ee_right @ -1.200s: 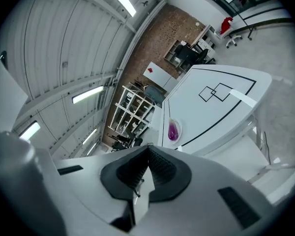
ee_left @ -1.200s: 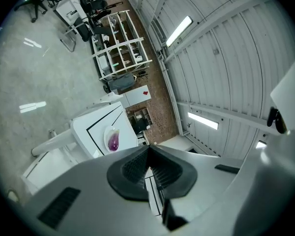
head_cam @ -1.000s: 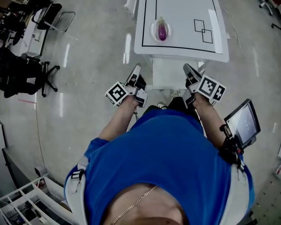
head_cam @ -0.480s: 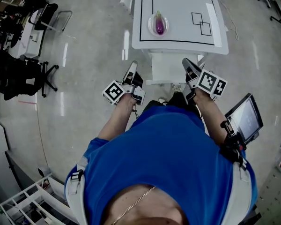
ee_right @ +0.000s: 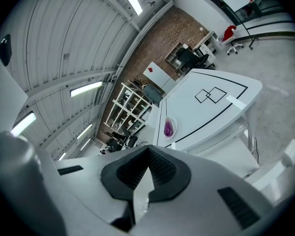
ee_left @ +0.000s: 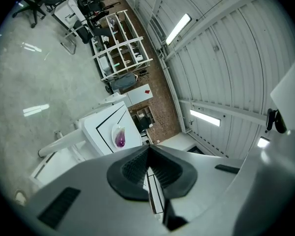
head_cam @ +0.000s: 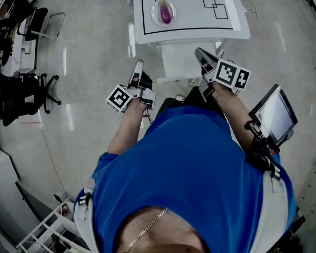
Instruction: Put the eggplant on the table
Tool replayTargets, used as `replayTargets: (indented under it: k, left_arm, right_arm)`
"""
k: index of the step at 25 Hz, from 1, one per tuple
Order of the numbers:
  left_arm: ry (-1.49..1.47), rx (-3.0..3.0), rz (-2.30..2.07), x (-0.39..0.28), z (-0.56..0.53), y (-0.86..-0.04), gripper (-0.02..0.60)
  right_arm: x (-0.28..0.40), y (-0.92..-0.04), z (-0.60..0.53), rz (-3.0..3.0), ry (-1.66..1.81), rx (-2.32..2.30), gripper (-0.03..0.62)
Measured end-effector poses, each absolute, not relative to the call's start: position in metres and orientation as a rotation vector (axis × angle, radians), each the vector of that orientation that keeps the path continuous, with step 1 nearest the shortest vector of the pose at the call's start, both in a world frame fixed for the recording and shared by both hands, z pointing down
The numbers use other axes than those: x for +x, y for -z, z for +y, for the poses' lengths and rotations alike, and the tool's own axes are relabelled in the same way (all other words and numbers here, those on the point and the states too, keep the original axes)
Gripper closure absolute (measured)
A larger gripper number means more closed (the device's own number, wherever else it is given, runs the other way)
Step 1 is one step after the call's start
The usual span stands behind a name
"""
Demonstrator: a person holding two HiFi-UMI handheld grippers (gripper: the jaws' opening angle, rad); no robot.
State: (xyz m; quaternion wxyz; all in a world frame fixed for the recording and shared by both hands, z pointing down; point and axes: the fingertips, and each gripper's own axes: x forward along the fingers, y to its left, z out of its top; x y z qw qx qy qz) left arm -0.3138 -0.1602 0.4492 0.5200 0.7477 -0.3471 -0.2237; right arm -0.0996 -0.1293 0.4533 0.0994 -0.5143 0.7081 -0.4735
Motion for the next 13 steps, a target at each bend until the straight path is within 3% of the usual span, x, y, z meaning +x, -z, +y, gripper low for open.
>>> replayTargets:
  k: [13]
  left_arm:
    - [0.509, 1.791, -0.845, -0.3166, -0.1643, -0.4584, 0.574]
  right_arm:
    - [-0.1055, -0.4535, -0.1318, 2.113, 1.396, -1.531, 0.593]
